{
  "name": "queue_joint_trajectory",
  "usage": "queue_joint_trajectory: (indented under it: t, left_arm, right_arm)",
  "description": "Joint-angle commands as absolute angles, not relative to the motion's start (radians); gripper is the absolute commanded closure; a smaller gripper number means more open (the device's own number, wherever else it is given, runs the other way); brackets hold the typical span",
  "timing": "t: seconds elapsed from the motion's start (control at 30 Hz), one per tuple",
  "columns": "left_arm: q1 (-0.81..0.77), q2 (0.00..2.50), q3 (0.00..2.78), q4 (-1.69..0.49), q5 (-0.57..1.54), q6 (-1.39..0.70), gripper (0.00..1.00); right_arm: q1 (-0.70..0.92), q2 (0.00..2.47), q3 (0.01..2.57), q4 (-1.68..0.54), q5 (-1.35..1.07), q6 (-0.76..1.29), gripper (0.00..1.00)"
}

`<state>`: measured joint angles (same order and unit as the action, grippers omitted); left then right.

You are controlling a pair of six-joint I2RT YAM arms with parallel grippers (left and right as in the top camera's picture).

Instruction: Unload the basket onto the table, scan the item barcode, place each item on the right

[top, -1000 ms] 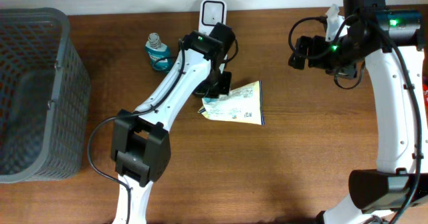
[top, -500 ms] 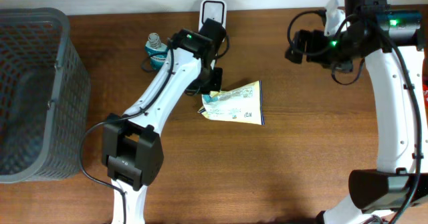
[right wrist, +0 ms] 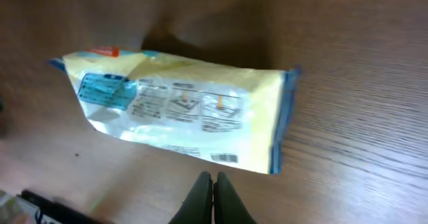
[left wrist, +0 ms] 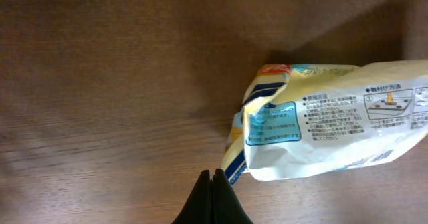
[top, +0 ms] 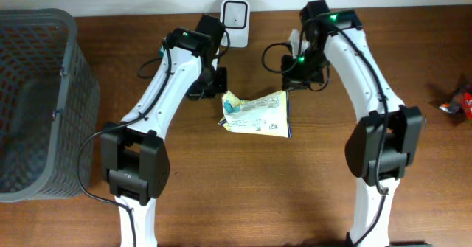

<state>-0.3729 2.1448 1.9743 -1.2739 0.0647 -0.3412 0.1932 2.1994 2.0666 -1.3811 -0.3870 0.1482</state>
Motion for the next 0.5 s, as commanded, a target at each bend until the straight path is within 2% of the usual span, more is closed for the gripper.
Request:
queue_joint_trajectory:
  t: [0.0,0.13,0.33,0.47]
  left_arm:
    - [-0.381,2.122,1.964,-1.275,0.099,-0.351,1.0]
    - [-0.381,2.122,1.964,-1.276,0.098,-0.351,1.0]
    - [-0.382,2.126,1.964,-1.276,0.101,-0.351,1.0]
    - [-0.383,2.127,1.964,-1.271,0.246,-0.295,1.0]
  right_arm:
    - [0.244,2.206,2.033,-1.36,-0.441,0.115,0.96]
    - [0.255,2.206,1.88,-1.248,-0.44,0.171,0.96]
    - [0.255,2.206,1.589,-0.925,-0.507,0.196,0.96]
    - [0.246,2.206,1.483,-0.799,-0.459,0.2,0.96]
